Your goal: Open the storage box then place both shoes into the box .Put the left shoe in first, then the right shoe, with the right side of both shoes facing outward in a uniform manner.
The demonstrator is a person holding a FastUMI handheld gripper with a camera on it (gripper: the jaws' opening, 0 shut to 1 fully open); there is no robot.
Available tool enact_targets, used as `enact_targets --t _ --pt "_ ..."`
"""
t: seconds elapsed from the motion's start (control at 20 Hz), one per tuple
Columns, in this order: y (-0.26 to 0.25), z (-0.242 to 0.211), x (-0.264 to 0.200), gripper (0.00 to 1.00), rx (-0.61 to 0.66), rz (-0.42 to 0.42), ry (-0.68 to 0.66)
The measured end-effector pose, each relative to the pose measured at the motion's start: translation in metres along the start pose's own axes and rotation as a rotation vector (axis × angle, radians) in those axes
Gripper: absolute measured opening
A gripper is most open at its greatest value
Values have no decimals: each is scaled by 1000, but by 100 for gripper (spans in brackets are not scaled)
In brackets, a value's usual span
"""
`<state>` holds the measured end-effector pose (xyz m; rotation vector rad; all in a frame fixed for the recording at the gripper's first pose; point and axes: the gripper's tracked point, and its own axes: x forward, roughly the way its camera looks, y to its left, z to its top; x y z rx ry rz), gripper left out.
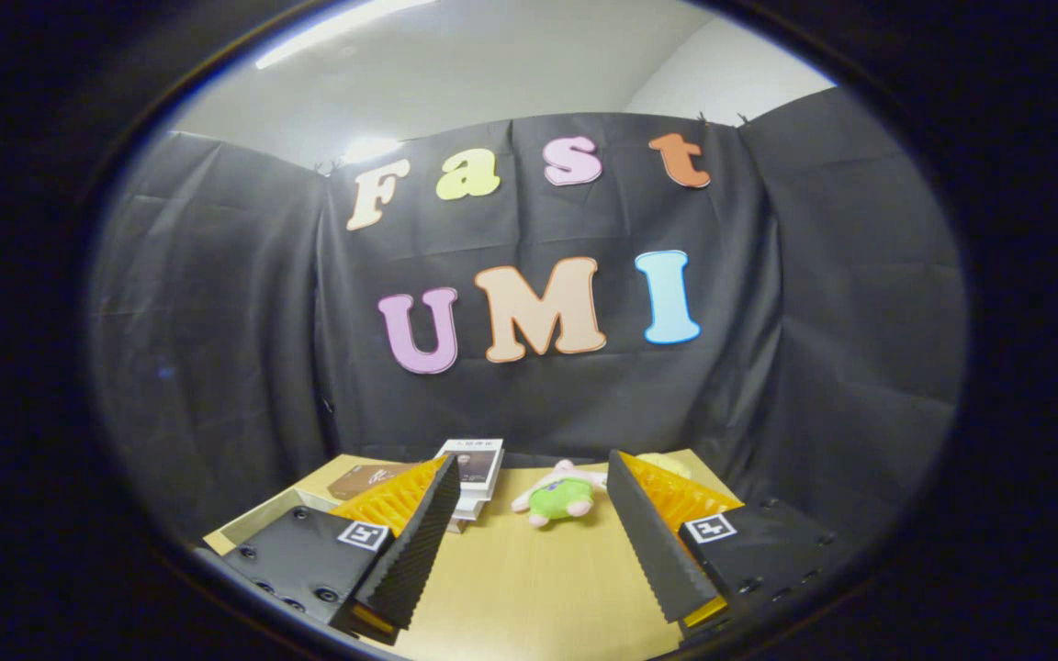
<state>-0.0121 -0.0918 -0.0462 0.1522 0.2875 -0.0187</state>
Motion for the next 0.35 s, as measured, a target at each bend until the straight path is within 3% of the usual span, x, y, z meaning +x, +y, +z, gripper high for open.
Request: enact_targets --t 0.35 --pt "3 10 5 100 0 4 -44"
